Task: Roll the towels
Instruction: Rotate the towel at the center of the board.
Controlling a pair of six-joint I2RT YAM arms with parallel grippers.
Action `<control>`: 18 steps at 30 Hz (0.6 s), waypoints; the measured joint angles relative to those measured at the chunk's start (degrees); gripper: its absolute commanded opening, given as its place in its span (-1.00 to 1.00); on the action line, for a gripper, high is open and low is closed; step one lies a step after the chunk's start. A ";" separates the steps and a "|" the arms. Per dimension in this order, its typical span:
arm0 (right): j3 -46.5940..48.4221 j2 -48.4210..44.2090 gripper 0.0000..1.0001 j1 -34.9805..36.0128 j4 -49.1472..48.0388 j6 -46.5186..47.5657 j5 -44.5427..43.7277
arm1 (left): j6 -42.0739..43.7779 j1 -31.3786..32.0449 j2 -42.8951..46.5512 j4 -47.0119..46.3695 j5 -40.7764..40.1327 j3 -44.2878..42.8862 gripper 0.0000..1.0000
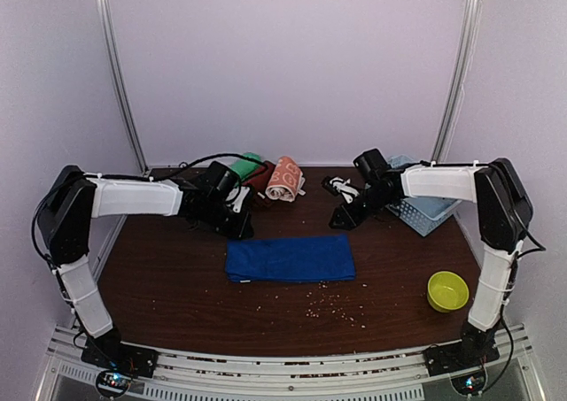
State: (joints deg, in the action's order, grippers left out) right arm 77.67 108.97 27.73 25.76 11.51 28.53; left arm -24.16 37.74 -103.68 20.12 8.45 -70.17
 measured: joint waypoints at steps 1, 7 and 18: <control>0.24 0.74 -0.39 0.00 0.07 0.59 -0.02 | -0.28 0.35 -0.48 -0.02 0.24 1.01 -0.77; 0.44 6.75 -0.41 -0.02 0.66 2.29 -4.44 | -1.49 0.22 -4.70 1.40 -2.62 3.32 -0.78; -7.04 2.93 -0.47 0.24 -1.97 2.71 -8.24 | 0.28 -1.20 -9.51 1.55 -5.20 -1.84 -0.79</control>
State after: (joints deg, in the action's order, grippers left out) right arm 70.63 111.90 27.97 23.79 14.22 20.29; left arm -23.88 36.53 -113.19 21.67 3.25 -72.01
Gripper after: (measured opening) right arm 0.268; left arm 0.105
